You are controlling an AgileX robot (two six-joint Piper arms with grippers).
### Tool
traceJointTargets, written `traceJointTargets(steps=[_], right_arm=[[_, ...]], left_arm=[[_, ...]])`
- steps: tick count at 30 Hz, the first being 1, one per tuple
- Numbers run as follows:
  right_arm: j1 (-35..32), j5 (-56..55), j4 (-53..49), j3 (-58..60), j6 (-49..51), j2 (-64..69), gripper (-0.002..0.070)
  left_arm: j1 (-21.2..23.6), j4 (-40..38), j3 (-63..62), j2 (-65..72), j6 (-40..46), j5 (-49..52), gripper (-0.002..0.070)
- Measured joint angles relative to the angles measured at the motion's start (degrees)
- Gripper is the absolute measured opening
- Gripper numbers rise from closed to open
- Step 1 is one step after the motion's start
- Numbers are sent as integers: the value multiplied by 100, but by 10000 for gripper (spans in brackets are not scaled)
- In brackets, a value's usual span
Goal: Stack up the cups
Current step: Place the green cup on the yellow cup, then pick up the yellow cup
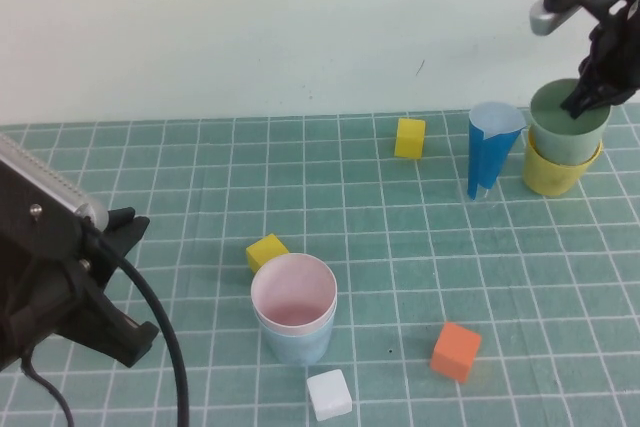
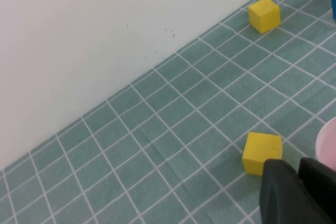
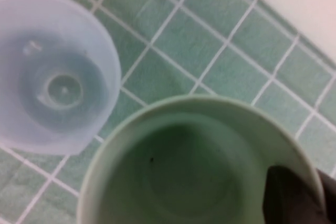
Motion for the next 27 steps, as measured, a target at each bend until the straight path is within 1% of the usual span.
traceJointTargets(steps=[6, 8, 10, 14, 15, 17, 20, 22, 24, 27], right_arm=[[0, -215, -59, 0, -10, 246, 22], [0, -307, -59, 0, -10, 252, 39], [-10, -364, -48, 0, -10, 267, 96], [-72, -309, 25, 0, 62, 329, 319], [-104, -264, 32, 0, 77, 365, 364], [-167, -251, 32, -11, 133, 413, 414], [-245, -261, 32, -14, 260, 489, 437], [-287, -285, 32, -48, 281, 555, 435], [-310, -350, -9, -62, 290, 612, 410], [-313, -417, -20, -69, 290, 679, 339]], left_arm=[[0, -192, 0, 91, 0, -19, 38], [0, -207, 0, 93, 0, -19, 38], [0, -207, 0, 103, 0, -19, 39], [0, -214, 0, 103, 0, -27, 38], [0, -214, 0, 103, 0, -27, 38], [0, -214, 0, 103, 0, -27, 38], [0, -219, 0, 103, 0, -27, 38], [0, -219, 0, 103, 0, -27, 38], [0, -219, 0, 103, 0, -27, 38], [0, -219, 0, 103, 0, -27, 38]])
